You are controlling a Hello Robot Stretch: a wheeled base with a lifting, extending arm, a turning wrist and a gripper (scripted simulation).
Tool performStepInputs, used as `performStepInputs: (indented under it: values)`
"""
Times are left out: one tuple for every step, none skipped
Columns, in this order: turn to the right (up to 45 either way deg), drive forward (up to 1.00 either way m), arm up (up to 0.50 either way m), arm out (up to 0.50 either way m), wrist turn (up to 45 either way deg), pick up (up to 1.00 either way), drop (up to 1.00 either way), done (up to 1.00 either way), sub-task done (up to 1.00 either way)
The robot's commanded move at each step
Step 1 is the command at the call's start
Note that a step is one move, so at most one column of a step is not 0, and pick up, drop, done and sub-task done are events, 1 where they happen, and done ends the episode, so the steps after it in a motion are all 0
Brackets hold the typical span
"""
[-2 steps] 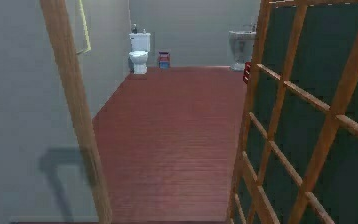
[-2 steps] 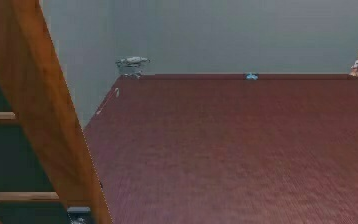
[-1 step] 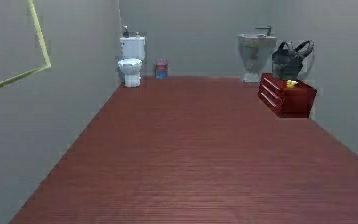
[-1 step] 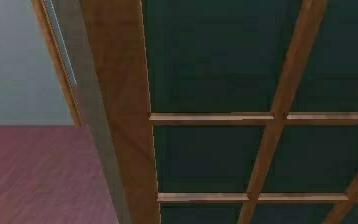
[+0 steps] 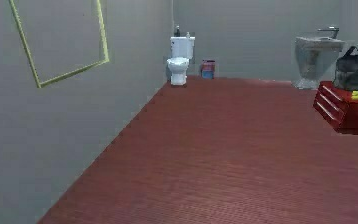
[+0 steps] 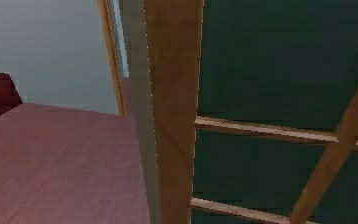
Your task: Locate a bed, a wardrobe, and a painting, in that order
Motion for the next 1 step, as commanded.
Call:
performStepInputs:
  values:
    - [0.0, 0.2, 0.0, 0.0, 0.0, 0.0, 0.0, 0.0, 0.0]
